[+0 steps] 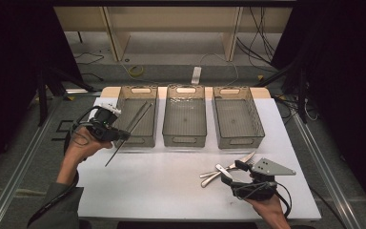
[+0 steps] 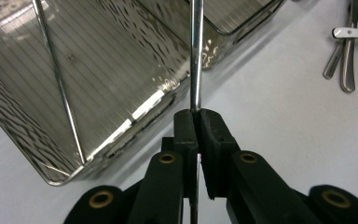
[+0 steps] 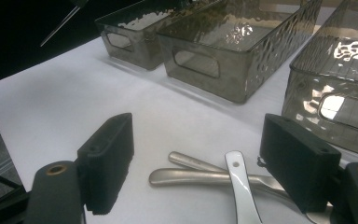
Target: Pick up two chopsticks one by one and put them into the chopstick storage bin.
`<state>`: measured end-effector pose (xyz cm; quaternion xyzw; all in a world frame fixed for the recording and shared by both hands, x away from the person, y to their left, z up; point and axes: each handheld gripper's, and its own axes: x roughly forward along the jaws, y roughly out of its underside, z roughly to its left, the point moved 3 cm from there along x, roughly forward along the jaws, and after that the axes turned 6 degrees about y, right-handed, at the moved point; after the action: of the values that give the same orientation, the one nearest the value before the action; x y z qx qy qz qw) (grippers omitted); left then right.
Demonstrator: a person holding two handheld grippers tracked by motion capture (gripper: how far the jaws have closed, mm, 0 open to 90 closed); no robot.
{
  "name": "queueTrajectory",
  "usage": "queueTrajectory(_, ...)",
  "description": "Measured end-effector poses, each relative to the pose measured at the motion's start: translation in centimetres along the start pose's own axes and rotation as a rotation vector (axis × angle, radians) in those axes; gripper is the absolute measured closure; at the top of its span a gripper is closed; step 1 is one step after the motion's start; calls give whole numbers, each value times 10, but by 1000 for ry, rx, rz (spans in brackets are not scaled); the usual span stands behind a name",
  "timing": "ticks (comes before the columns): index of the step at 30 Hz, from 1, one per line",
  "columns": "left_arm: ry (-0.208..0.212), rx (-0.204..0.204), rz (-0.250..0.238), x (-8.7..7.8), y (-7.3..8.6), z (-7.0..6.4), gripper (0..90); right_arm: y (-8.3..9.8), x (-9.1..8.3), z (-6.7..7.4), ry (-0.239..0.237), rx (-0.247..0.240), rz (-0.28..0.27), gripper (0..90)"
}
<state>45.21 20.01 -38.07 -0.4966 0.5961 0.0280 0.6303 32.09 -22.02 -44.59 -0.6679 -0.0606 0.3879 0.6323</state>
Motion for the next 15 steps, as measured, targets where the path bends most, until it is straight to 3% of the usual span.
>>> queueTrajectory(5,-16,-4,4,-3,-16,7,851,0,-1,0,-4,0,-3,268)
queueTrajectory(9,-40,1,-21,-7,-32,11,851,0,-1,0,-1,1,-1,268)
queueTrajectory(15,-71,-24,-59,-5,-52,25,851,0,-1,0,-2,0,-2,268)
